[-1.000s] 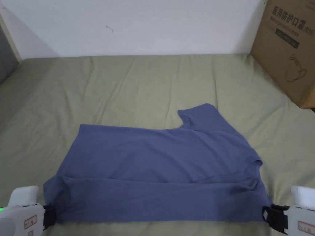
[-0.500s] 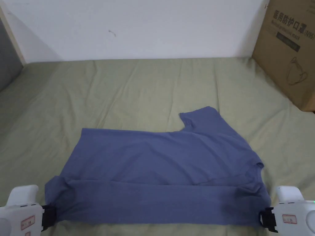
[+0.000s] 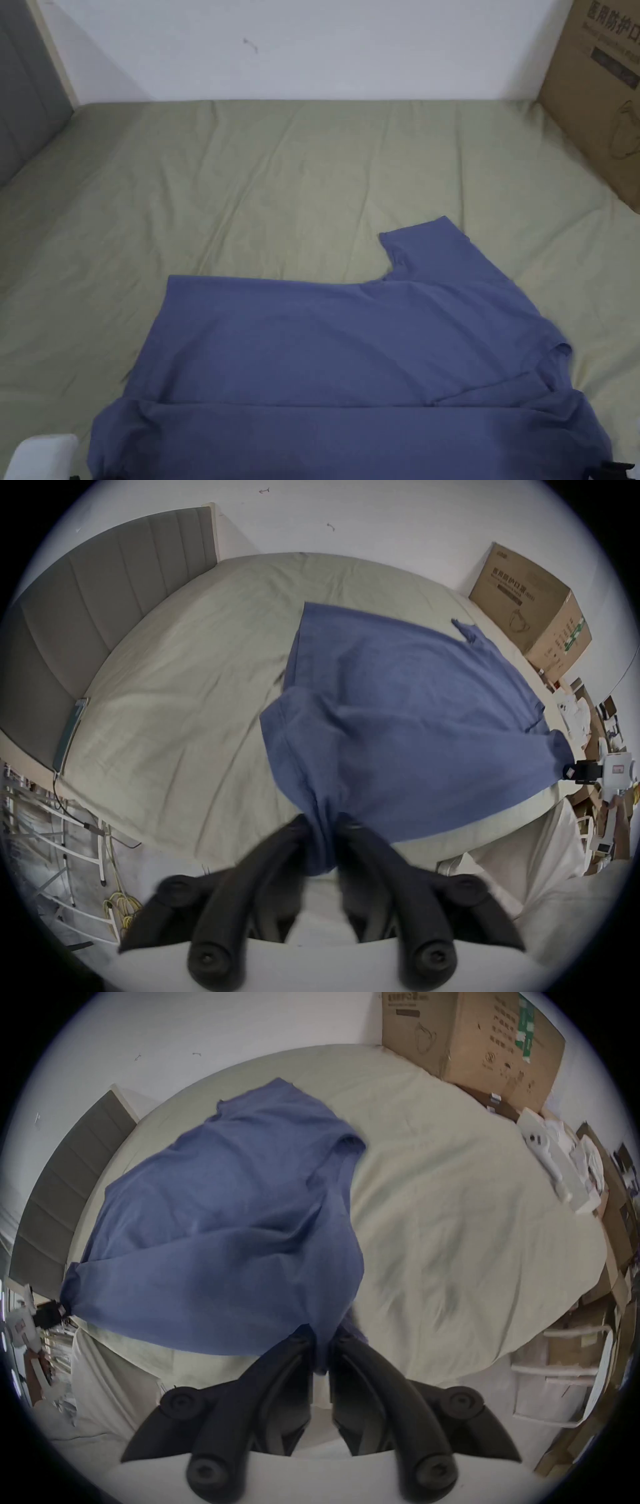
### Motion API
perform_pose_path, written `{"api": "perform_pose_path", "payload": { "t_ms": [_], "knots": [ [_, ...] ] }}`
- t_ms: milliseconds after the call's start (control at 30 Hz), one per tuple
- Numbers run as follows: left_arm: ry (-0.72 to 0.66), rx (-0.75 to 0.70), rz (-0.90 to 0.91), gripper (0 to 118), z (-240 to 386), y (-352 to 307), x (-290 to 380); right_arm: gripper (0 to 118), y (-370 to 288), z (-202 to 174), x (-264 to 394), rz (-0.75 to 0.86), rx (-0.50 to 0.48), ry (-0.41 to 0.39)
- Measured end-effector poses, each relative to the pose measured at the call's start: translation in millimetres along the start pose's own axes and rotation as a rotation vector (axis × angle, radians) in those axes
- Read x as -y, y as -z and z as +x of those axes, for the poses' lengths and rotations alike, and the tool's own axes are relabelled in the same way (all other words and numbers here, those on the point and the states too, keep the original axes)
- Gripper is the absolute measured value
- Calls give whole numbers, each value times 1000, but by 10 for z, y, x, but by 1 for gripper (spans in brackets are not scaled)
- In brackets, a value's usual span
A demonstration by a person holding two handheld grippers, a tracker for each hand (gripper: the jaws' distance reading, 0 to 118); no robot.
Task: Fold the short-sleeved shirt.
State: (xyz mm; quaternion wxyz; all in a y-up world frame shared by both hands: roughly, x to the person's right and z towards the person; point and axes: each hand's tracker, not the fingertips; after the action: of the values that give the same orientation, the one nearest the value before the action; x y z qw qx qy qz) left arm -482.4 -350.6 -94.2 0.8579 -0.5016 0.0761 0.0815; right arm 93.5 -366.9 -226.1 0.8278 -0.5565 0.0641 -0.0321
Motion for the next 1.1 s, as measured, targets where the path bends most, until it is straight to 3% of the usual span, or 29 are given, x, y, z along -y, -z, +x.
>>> {"api": "perform_pose_path", "payload": {
  "t_ms": [33,67,100,133,233,267,333,367,400,500,700,833,867,933,967,1100],
  "knots": [
    [2,-40,-21,65,-1,38,8,46,21,-12,10,-11,31,12],
    [-7,-37,-19,65,-6,43,2,46,25,-21,14,-16,48,3],
    [-15,-35,-15,92,-16,15,-19,71,-16,-42,-6,-4,50,-6],
    [-19,-26,12,102,-25,-54,-74,74,-84,-50,-27,24,48,-13],
    [-43,0,117,99,-15,-258,-350,74,-311,-106,-182,88,42,-22],
    [-51,4,145,95,5,-314,-448,73,-399,-138,-242,133,33,-25],
    [-45,37,193,59,71,-383,-612,61,-546,-218,-333,203,12,-46],
    [-41,29,205,35,113,-394,-671,42,-616,-285,-375,239,18,-58],
    [-39,19,226,7,165,-378,-729,8,-643,-335,-410,262,25,-67],
    [0,16,220,0,306,-251,-835,0,-583,-440,-471,250,3,-80],
    [0,42,196,0,444,-102,-947,0,-251,-487,-508,208,-76,38],
    [5,48,190,0,424,-25,-1108,1,-206,-573,-952,230,-47,-53],
    [3,45,183,0,398,-6,-1151,11,-195,-585,-1134,245,-40,-61],
    [5,43,184,0,401,13,-1217,73,-127,-588,-1590,249,-36,-85],
    [4,43,181,0,409,23,-1252,85,-47,-573,-1827,252,-40,-89],
    [10,41,164,0,435,111,-1333,85,402,-541,-2684,226,-35,-95]
  ]
}}
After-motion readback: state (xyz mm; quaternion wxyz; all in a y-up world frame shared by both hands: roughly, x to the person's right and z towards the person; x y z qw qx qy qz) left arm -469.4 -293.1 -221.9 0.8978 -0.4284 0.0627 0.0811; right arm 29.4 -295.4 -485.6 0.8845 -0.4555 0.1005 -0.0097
